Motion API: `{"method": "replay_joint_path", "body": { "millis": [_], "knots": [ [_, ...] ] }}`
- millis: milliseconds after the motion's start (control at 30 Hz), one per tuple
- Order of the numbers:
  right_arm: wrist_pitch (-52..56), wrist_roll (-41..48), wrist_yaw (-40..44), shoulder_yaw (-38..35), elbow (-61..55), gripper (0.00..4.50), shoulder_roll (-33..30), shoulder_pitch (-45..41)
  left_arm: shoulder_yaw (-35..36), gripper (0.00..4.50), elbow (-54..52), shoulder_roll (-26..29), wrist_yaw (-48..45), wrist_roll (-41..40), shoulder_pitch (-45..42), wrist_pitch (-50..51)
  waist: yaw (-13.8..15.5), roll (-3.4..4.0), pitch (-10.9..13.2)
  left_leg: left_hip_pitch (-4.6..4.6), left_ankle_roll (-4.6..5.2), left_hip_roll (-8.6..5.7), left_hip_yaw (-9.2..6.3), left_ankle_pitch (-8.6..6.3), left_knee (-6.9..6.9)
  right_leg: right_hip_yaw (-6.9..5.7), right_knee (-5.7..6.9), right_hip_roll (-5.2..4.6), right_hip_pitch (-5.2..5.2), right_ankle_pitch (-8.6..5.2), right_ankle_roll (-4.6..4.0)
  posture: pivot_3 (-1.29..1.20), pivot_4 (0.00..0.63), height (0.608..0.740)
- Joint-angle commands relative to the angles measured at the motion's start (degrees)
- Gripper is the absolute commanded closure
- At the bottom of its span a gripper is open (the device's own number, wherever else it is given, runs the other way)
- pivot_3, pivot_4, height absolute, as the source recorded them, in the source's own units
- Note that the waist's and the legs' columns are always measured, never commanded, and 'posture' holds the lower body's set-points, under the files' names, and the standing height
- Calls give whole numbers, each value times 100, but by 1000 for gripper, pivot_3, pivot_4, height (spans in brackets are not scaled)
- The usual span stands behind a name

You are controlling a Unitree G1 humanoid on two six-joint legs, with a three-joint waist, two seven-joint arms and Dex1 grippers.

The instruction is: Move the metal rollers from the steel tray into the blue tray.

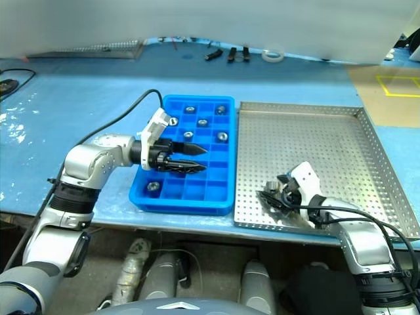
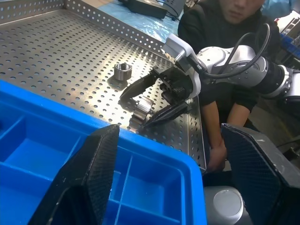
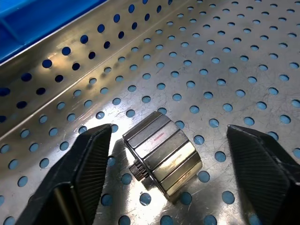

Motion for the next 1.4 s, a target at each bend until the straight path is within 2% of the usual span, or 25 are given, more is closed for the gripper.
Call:
{"method": "replay_joint_path", "body": {
  "millis": [33,200,333,433,633,800,967,1133,1400],
  "knots": [
    [-102,-14,29,-26,-23,1553,32,-8,37,830,-70,127,-7,-105,-120,-65,-1,0,0,0,0,0,0,0,0,0,0,0,0,0,0,-234,150,740],
    [-99,48,116,-44,-178,3223,46,-150,230,830,-260,191,379,-175,108,87,0,0,0,-1,0,0,0,0,0,0,1,0,-1,0,0,-220,150,740],
    [-20,103,172,9,-360,3245,57,-374,492,830,-323,171,873,-212,251,62,1,0,0,0,0,0,0,0,2,-1,6,1,-2,0,0,-196,150,740],
    [184,249,255,145,-621,3245,117,-892,796,830,-431,230,1266,-228,402,-63,-12,-4,2,-1,-5,0,0,3,6,1,29,1,-13,0,0,-148,150,740],
    [421,295,480,693,-591,3245,327,-1926,1050,830,-959,767,1117,-416,897,-188,51,-5,3,4,-42,31,-7,30,4,-2,79,22,-37,-2,2,-34,150,740],
    [251,46,670,1221,-108,3245,602,-2589,1299,830,-1460,1115,1235,-538,1474,-266,193,-5,3,4,-77,81,-15,50,-2,-10,85,75,-46,-1,1,70,150,740],
    [-176,-397,701,1645,698,3245,993,-3115,1652,830,-2039,1215,1545,-751,2044,-218,367,-6,4,5,-115,92,-27,74,-38,-19,96,97,-65,-1,0,159,150,740],
    [-559,-754,619,1798,1398,3245,1328,-3411,1739,830,-2363,1194,1880,-936,2306,-115,494,-7,4,4,-120,90,-28,78,-47,-20,94,96,-67,-1,0,195,150,740],
    [-1000,-1251,263,1832,2501,3245,1941,-3858,1616,830,-2455,1152,2163,-1084,2332,-110,511,-9,4,5,-133,90,-34,86,-49,-21,109,98,-70,-1,0,194,150,740]
  ]
}}
